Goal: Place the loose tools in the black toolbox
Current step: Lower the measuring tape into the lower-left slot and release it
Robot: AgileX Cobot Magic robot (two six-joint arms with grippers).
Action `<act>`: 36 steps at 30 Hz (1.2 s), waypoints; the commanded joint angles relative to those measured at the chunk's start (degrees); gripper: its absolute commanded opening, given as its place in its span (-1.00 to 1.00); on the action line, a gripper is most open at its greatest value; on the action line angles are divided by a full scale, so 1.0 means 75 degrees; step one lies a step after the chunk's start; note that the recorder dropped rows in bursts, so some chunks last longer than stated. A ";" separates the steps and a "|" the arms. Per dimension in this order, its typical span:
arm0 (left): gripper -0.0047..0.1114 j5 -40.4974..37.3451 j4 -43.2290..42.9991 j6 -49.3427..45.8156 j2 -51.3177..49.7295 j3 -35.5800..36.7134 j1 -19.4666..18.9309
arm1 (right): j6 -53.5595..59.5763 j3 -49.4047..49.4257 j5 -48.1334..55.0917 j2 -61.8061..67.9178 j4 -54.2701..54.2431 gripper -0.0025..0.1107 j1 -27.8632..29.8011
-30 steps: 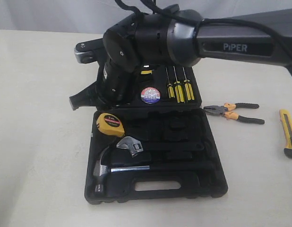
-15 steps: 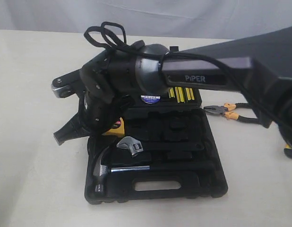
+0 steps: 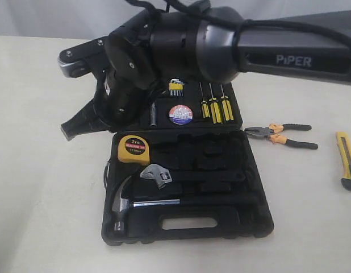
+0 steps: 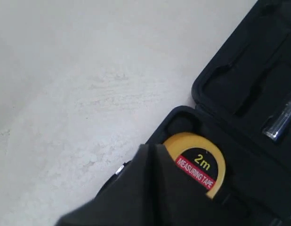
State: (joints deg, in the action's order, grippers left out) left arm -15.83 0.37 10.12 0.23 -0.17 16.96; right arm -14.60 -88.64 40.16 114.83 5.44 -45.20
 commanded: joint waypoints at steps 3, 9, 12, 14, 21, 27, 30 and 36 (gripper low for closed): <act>-0.92 0.0029 -0.0050 -0.0009 -0.0031 0.0023 0.0035 | -0.0214 -0.0025 -0.0089 0.0217 0.0187 -0.96 0.0069; -0.92 0.0029 -0.0050 -0.0009 -0.0031 0.0023 0.0035 | -0.0214 -0.0025 -0.0145 0.0974 0.0187 -0.96 0.0069; -0.92 0.0029 -0.0050 -0.0009 -0.0031 0.0023 0.0035 | -0.0198 -0.0025 -0.0227 0.1190 0.0187 -0.96 0.0069; -0.92 0.0029 -0.0050 -0.0009 -0.0031 0.0023 0.0035 | -0.0198 -0.0025 -0.0316 0.1209 0.0204 -0.96 0.0069; -0.92 0.0029 -0.0050 -0.0009 -0.0031 0.0023 0.0035 | -0.0218 -0.0025 -0.0198 0.0812 0.0472 -0.96 0.0088; -0.92 0.0029 -0.0050 -0.0009 -0.0031 0.0023 0.0035 | -0.0796 -0.0025 0.0310 0.0425 0.1252 -0.96 0.0259; -0.92 0.0029 -0.0050 -0.0009 -0.0031 0.0023 0.0035 | -0.0829 0.0152 -0.0005 0.0482 0.1269 -0.96 0.0259; -0.92 0.0029 -0.0050 -0.0009 -0.0031 0.0023 0.0035 | -0.0765 0.0842 -0.0661 0.0803 0.1181 -0.96 0.0416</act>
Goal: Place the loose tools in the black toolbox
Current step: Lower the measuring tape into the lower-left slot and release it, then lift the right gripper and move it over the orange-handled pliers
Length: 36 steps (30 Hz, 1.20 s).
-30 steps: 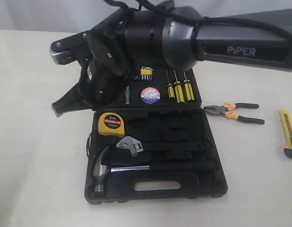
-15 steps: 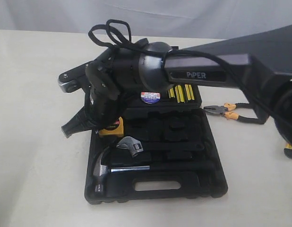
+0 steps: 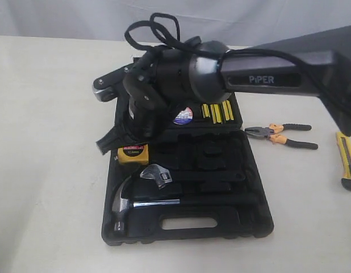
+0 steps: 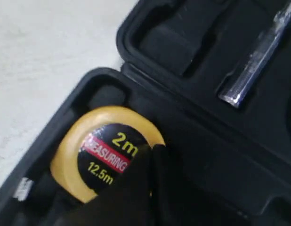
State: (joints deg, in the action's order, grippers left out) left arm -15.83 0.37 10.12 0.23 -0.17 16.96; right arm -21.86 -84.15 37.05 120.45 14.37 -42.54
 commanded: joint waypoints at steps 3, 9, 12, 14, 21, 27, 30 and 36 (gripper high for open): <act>-0.92 0.0029 -0.0050 -0.0009 -0.0031 0.0023 0.0035 | 0.0204 0.0257 -0.0214 -0.0379 0.0077 -0.96 0.0120; -0.92 0.0029 -0.0050 -0.0009 -0.0031 0.0023 0.0035 | -0.0129 0.0257 0.1183 -0.1917 0.1666 -0.96 0.0219; -0.92 0.0029 -0.0050 -0.0009 -0.0031 0.0023 0.0035 | -0.0337 0.0405 0.1846 -0.2564 0.2050 -0.96 0.0518; -0.92 0.0029 -0.0050 -0.0009 -0.0031 0.0023 0.0035 | -0.0337 0.0671 0.1916 -0.3038 0.2050 -0.96 0.0832; -0.92 0.0029 -0.0050 -0.0009 -0.0031 0.0023 0.0035 | -0.0301 0.2263 0.1282 -0.4574 0.2050 -0.96 0.2189; -0.92 0.0029 -0.0050 -0.0009 -0.0031 0.0023 0.0035 | 0.0218 0.3607 0.0686 -0.5244 0.1882 -0.96 0.3722; -0.92 0.0029 -0.0050 -0.0009 -0.0031 0.0023 0.0035 | 0.0549 0.3784 0.0504 -0.5266 0.1236 -0.96 0.4435; -0.92 0.0029 -0.0050 -0.0009 -0.0031 0.0023 0.0035 | 0.2519 0.3784 0.0566 -0.5233 -0.0759 -0.96 0.5396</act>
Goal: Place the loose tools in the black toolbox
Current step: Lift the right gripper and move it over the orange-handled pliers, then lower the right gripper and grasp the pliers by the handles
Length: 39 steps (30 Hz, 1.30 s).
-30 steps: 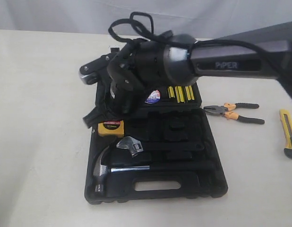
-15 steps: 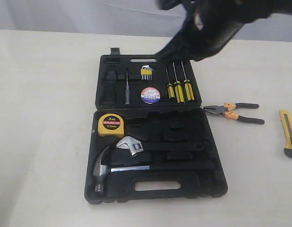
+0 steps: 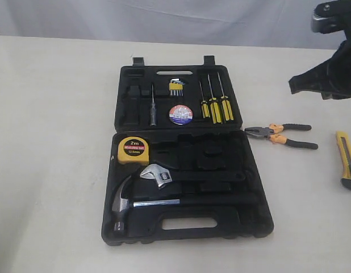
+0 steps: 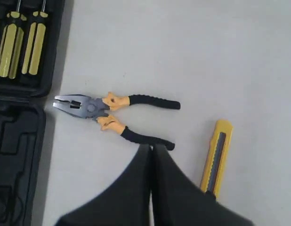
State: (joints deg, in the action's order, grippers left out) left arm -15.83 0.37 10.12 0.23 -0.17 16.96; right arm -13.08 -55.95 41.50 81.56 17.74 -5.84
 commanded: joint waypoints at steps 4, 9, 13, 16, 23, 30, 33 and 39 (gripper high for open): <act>-0.92 0.0029 -0.0050 -0.0009 -0.0031 0.0023 0.0035 | 0.2720 0.0023 0.0338 0.0181 -0.1485 -0.96 0.0609; -0.92 0.0029 -0.0050 -0.0009 -0.0031 0.0023 0.0035 | 0.4030 0.0023 0.0623 0.1008 -0.1730 -0.96 0.0591; -0.92 0.0029 -0.0050 -0.0009 -0.0031 0.0023 0.0035 | 0.4253 0.0023 0.0105 0.1720 -0.1730 -0.96 0.0558; -0.92 0.0029 -0.0050 -0.0009 -0.0031 0.0023 0.0035 | 0.4239 0.0023 -0.1144 0.1972 -0.1730 -0.43 0.0248; -0.92 0.0029 -0.0050 -0.0009 -0.0031 0.0023 0.0035 | 0.4256 0.0023 -0.1906 0.2428 -0.1606 -0.03 0.0147; -0.92 0.0029 -0.0050 -0.0009 -0.0031 0.0023 0.0035 | 0.4111 0.0009 -0.2053 0.3054 -0.1640 -0.04 0.0138; -0.92 0.0029 -0.0050 -0.0009 -0.0031 0.0023 0.0035 | 0.4094 0.0009 -0.2053 0.3179 -0.1640 -0.04 0.0138; -0.92 0.0029 -0.0050 -0.0009 -0.0031 0.0023 0.0035 | 0.4061 0.0009 -0.1933 0.3228 -0.1549 -0.04 0.0138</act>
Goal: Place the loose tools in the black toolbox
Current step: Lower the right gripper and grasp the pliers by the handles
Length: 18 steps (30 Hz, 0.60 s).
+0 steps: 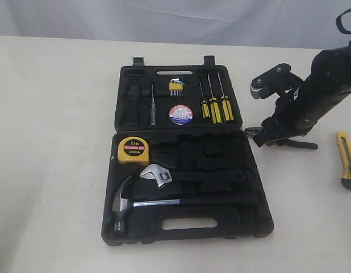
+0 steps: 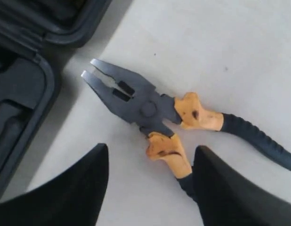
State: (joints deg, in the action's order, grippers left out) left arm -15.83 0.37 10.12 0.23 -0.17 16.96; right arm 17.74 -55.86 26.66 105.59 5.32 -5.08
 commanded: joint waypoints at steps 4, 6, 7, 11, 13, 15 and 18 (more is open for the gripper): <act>-0.92 0.0029 -0.0050 -0.0009 -0.0031 0.0023 0.0035 | -0.0083 -0.0003 0.0211 0.0052 0.0154 -0.04 0.0037; -0.92 0.0029 -0.0050 -0.0009 -0.0031 0.0023 0.0035 | -0.0159 -0.0003 0.0094 0.0080 0.0154 -0.04 0.0037; -0.92 0.0029 -0.0050 -0.0009 -0.0031 0.0023 0.0035 | -0.0175 -0.0003 0.0014 0.0080 0.0154 -0.04 0.0037; -0.92 0.0029 -0.0050 -0.0009 -0.0031 0.0023 0.0035 | -0.0133 -0.0003 -0.0177 0.0080 0.0223 -0.04 0.0037; -0.92 0.0029 -0.0050 -0.0009 -0.0031 0.0023 0.0035 | -0.0133 -0.0003 -0.0149 0.0080 0.0642 -0.04 0.0037; -0.92 0.0029 -0.0050 -0.0009 -0.0031 0.0023 0.0035 | -0.0133 -0.0003 0.0017 0.0080 0.1336 -0.04 0.0037; -0.92 0.0029 -0.0050 -0.0009 -0.0031 0.0023 0.0035 | -0.0117 -0.0003 0.0084 0.0080 0.2150 -0.04 0.0037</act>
State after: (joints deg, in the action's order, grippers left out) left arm -15.83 0.37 10.12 0.23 -0.17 16.96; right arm 16.70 -55.86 26.65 106.21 15.50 -5.08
